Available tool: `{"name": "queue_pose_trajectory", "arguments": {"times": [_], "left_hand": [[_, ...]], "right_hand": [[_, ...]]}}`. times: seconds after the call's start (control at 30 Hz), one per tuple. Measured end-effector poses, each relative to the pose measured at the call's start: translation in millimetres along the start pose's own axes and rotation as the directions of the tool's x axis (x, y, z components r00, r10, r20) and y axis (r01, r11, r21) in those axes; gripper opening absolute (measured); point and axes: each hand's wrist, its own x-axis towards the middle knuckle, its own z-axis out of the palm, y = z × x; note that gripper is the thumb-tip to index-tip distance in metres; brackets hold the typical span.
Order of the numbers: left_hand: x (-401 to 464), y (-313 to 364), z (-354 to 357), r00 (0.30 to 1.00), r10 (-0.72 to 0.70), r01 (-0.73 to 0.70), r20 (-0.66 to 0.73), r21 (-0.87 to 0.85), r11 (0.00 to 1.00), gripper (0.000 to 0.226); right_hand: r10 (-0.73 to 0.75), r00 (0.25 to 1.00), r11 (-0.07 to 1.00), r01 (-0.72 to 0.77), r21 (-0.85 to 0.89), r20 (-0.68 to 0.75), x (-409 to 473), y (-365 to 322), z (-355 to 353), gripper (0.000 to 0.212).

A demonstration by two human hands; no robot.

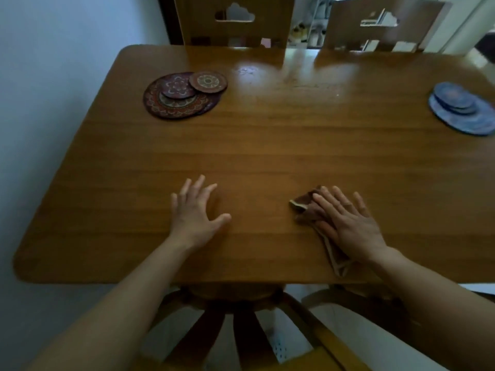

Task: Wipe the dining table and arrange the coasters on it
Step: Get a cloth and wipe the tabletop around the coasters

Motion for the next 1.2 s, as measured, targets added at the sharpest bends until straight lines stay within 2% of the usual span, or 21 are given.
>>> {"name": "queue_pose_trajectory", "arguments": {"times": [0.1, 0.2, 0.27, 0.33, 0.43, 0.5, 0.63, 0.7, 0.73, 0.77, 0.83, 0.93, 1.0, 1.03, 1.1, 1.2], "left_hand": [[-1, 67, 31, 0.993, -0.021, 0.028, 0.116, -0.061, 0.998, 0.089], [-9, 104, 65, 0.977, -0.068, 0.100, 0.203, -0.156, 0.983, 0.103], [-13, 112, 81, 0.974, -0.079, 0.101, 0.210, -0.096, 0.990, 0.111], [-11, 114, 87, 0.974, -0.093, 0.100, 0.207, -0.024, 0.995, 0.116], [-8, 116, 85, 0.970, -0.107, 0.108, 0.221, 0.005, 0.994, 0.118], [-4, 115, 82, 0.965, -0.104, 0.105, 0.239, 0.010, 0.994, 0.118], [1, 116, 79, 0.964, -0.090, 0.087, 0.250, 0.022, 0.996, 0.118], [2, 116, 79, 0.970, -0.069, 0.067, 0.234, 0.015, 0.998, 0.112], [2, 115, 77, 0.968, -0.054, 0.056, 0.243, 0.000, 0.998, 0.106], [0, 114, 71, 0.965, -0.039, 0.047, 0.260, -0.027, 0.999, 0.099], [2, 113, 56, 0.945, -0.064, 0.130, 0.321, -0.188, 0.974, 0.085], [-9, 123, 26, 0.904, -0.200, 0.380, 0.377, -0.499, 0.778, 0.068], [-22, 133, 6, 0.905, -0.213, 0.411, 0.368, -0.631, 0.658, 0.056], [-29, 140, -4, 0.913, -0.186, 0.397, 0.362, -0.692, 0.603, 0.052], [-46, 154, -25, 0.936, -0.105, 0.346, 0.337, -0.816, 0.463, 0.044], [-80, 176, -51, 0.969, 0.009, 0.231, 0.245, -0.923, 0.308, 0.036]], "right_hand": [[0.295, 0.956, 0.954, -0.295, 0.045, 0.008, -30, 67, 5, 0.072], [0.543, 0.839, 0.829, -0.544, 0.129, 0.047, -53, 106, 7, 0.067], [0.640, 0.763, 0.742, -0.644, 0.188, 0.089, -62, 103, 8, 0.064], [0.680, 0.726, 0.696, -0.683, 0.221, 0.104, -65, 84, 8, 0.062], [0.655, 0.744, 0.712, -0.666, 0.224, 0.132, -63, 49, 0, 0.058], [0.586, 0.800, 0.775, -0.600, 0.201, 0.128, -58, 22, -4, 0.057], [0.320, 0.947, 0.925, -0.318, 0.206, 0.028, -57, -34, -15, 0.058], [0.191, 0.981, 0.916, -0.184, 0.355, 0.018, -56, -52, -16, 0.050], [0.173, 0.985, 0.856, -0.164, 0.491, 0.026, -57, -55, -18, 0.048], [0.190, 0.980, 0.741, -0.180, 0.648, 0.055, -60, -56, -22, 0.047], [0.257, 0.946, 0.366, -0.283, 0.887, 0.197, -62, -50, -30, 0.040], [0.402, 0.846, -0.179, -0.301, 0.937, 0.349, -74, -38, -45, 0.026], [0.460, 0.771, -0.461, -0.216, 0.861, 0.440, -87, -32, -58, 0.021], [0.465, 0.751, -0.570, -0.152, 0.808, 0.469, -94, -29, -64, 0.018], [0.445, 0.747, -0.715, -0.034, 0.698, 0.493, -112, -21, -78, 0.020], [0.467, 0.747, -0.793, 0.117, 0.598, 0.473, -153, -11, -100, 0.034]]}}
